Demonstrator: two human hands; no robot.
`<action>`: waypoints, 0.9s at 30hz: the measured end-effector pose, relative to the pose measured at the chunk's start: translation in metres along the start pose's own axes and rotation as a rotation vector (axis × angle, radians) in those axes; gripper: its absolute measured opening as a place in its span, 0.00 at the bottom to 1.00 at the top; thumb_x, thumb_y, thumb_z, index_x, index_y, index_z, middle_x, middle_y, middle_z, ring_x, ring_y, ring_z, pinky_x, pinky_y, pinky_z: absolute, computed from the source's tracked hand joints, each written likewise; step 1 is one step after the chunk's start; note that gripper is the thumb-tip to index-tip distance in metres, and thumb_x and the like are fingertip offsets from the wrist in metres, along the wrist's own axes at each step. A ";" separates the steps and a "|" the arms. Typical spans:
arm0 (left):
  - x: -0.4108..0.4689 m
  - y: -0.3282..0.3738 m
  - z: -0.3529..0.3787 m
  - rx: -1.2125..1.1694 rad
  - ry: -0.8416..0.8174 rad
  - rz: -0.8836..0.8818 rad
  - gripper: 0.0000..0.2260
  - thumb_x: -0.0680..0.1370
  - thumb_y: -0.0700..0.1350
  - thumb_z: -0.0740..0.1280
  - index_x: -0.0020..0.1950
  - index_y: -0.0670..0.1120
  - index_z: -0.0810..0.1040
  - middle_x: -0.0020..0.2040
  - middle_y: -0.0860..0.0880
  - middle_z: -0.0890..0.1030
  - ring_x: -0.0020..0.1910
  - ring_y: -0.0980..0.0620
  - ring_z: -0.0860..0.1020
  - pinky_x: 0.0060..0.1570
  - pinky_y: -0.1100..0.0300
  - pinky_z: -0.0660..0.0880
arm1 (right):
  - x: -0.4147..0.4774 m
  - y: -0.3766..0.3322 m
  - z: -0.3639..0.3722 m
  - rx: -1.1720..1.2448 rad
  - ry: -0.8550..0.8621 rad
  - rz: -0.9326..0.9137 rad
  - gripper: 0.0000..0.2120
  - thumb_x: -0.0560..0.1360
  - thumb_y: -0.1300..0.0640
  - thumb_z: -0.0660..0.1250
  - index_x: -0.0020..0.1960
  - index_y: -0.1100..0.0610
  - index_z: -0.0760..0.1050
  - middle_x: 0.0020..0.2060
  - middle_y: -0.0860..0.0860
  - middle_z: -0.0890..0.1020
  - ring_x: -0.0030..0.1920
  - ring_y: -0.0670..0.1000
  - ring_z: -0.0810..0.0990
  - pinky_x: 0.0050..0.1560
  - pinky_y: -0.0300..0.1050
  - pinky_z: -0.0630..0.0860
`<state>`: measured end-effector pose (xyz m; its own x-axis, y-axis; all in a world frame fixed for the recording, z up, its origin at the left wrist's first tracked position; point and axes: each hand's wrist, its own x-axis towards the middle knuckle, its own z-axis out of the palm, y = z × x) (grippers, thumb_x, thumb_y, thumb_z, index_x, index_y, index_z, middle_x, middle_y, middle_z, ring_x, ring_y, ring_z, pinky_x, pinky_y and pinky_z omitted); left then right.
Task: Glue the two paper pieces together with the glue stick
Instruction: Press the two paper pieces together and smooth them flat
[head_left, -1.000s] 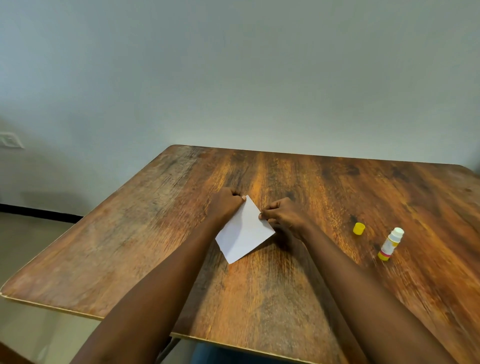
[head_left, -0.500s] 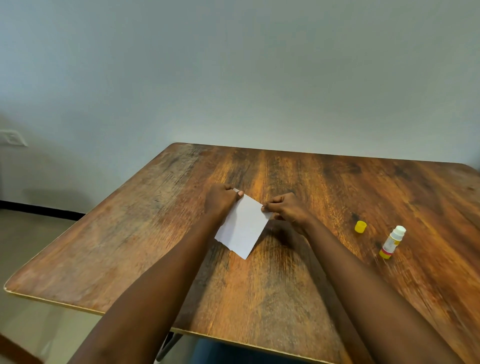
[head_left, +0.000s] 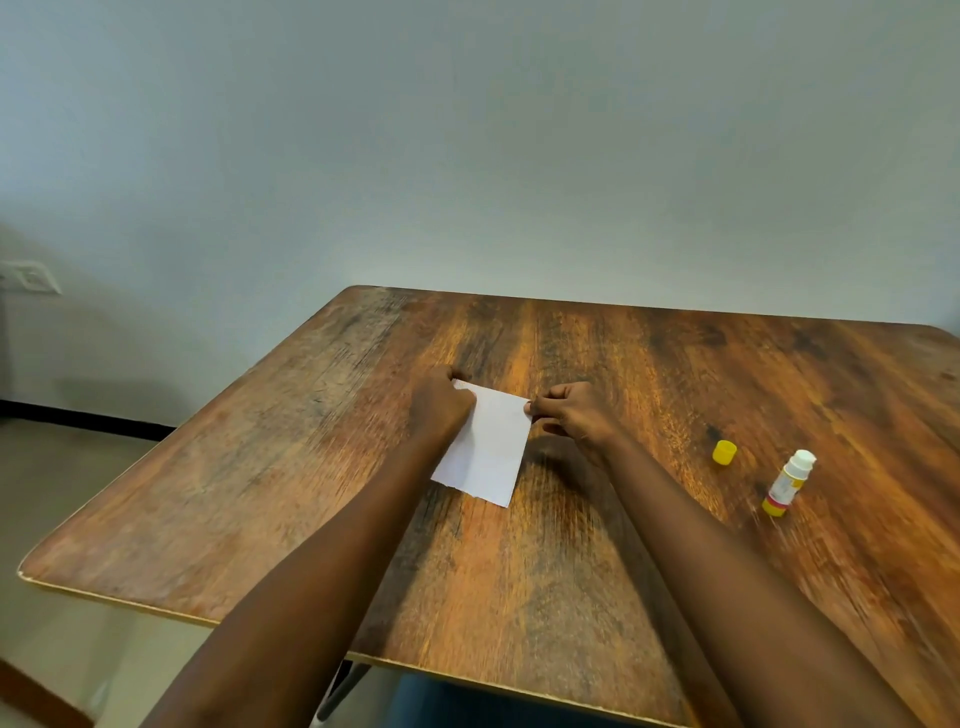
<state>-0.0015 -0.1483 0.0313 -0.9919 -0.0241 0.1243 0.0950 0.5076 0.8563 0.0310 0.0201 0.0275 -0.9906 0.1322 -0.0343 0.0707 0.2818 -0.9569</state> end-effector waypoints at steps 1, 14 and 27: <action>0.000 0.001 0.001 0.058 -0.028 0.050 0.14 0.76 0.39 0.65 0.62 0.45 0.76 0.63 0.44 0.77 0.61 0.46 0.74 0.56 0.57 0.72 | 0.000 -0.001 0.000 -0.024 -0.015 -0.009 0.06 0.72 0.63 0.69 0.43 0.66 0.81 0.34 0.49 0.82 0.32 0.42 0.80 0.38 0.39 0.73; 0.003 0.017 0.018 0.262 -0.153 0.212 0.11 0.77 0.45 0.65 0.53 0.43 0.83 0.66 0.46 0.74 0.71 0.43 0.62 0.69 0.38 0.59 | 0.003 -0.008 0.002 0.004 -0.047 -0.059 0.07 0.72 0.61 0.70 0.46 0.65 0.81 0.39 0.52 0.83 0.40 0.47 0.80 0.44 0.42 0.76; 0.003 0.016 0.017 0.206 0.022 0.051 0.13 0.77 0.51 0.64 0.53 0.45 0.83 0.70 0.45 0.70 0.73 0.41 0.57 0.72 0.35 0.46 | 0.002 -0.005 0.014 0.011 -0.006 -0.019 0.09 0.73 0.62 0.69 0.48 0.68 0.80 0.47 0.61 0.83 0.47 0.56 0.82 0.52 0.52 0.79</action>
<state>-0.0048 -0.1255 0.0367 -0.9840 -0.0120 0.1776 0.1233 0.6736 0.7287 0.0271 0.0055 0.0278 -0.9924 0.1215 -0.0177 0.0506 0.2741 -0.9604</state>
